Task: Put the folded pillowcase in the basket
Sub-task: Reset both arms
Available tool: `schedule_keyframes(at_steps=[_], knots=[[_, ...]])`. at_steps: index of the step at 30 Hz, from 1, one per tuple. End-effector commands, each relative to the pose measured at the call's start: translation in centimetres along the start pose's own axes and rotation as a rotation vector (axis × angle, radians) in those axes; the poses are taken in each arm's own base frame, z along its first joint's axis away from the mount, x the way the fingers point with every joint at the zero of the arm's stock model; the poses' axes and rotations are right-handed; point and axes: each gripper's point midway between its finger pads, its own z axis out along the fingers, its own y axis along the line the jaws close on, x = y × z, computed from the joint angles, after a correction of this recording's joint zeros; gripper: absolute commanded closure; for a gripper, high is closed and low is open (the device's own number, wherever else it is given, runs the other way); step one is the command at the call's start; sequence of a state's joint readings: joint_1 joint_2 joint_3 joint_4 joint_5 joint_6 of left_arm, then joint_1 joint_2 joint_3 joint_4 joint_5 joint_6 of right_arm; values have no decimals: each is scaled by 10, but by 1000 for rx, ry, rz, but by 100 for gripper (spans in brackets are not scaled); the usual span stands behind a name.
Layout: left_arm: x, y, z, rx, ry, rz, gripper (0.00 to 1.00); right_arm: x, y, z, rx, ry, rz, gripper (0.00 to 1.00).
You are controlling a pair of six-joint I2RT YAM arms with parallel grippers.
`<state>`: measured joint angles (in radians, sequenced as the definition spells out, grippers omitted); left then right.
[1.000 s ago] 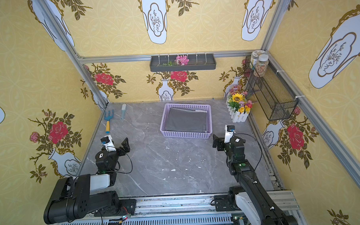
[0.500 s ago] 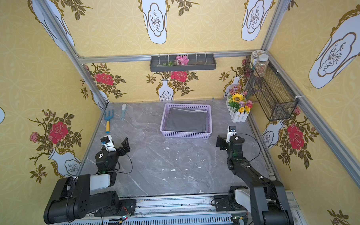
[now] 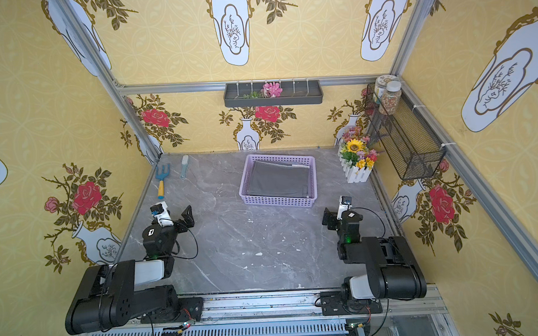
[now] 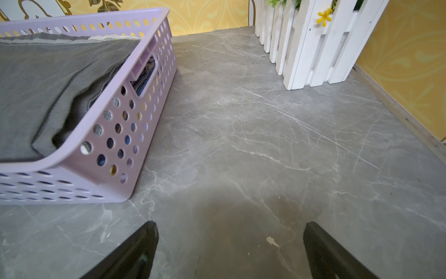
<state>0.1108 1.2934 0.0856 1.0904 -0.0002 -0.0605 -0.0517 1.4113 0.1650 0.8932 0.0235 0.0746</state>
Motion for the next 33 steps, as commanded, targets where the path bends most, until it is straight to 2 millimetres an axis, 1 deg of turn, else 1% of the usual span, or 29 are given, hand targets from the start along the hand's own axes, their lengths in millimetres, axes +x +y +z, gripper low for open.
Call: schedule_keyframes(at_steps=[1, 3, 33], knots=[[-6, -3, 0, 15, -23, 5, 0, -26, 0, 7, 8, -66, 3, 3], [-6, -3, 0, 15, -23, 5, 0, -27, 4, 10, 7, -65, -16, 3], [-5, -3, 0, 14, -21, 4, 0, -26, 9, 12, 8, -49, -44, 3]])
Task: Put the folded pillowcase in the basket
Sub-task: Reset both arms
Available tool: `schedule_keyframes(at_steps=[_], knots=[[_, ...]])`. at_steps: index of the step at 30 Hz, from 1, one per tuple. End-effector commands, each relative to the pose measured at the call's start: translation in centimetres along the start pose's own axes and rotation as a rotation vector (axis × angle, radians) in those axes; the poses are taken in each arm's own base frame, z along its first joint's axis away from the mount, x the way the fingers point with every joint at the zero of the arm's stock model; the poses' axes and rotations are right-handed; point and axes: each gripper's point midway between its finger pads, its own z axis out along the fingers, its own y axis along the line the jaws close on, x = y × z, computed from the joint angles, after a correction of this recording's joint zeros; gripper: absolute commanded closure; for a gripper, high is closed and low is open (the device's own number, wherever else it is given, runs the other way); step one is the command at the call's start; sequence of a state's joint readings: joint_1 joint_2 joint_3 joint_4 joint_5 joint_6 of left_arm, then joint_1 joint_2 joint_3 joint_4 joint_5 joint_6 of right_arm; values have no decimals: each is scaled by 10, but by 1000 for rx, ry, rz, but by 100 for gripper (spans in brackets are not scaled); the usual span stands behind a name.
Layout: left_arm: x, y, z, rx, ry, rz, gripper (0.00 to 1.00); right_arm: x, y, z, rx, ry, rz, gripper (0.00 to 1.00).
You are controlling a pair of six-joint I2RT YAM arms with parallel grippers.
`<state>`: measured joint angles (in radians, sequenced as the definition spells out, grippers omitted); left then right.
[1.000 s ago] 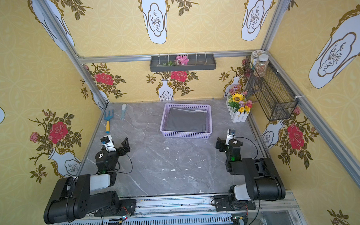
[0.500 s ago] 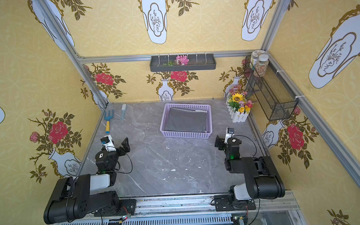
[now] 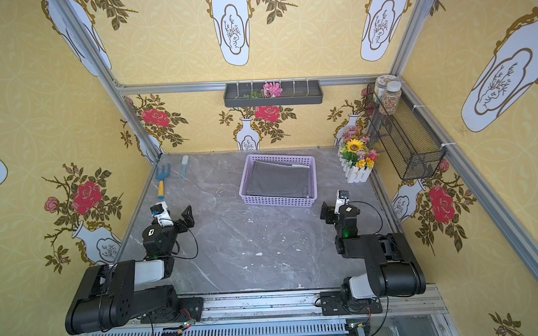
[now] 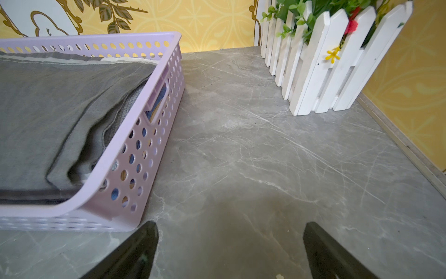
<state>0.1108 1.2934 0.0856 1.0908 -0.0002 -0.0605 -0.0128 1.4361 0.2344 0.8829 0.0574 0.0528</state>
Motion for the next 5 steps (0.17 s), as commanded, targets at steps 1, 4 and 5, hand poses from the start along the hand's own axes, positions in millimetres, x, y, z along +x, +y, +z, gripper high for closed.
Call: schedule_keyframes(at_steps=[1, 4, 5], knots=[[-6, -3, 0, 14, -22, 5, 0, -4, -2, 1, 12, -14, -6, 3], [-6, -3, 0, 16, -23, 5, 0, -5, -1, -1, 12, -19, -10, 3], [-6, -3, 0, 14, -22, 4, 0, -5, -1, -1, 12, -18, -10, 3]])
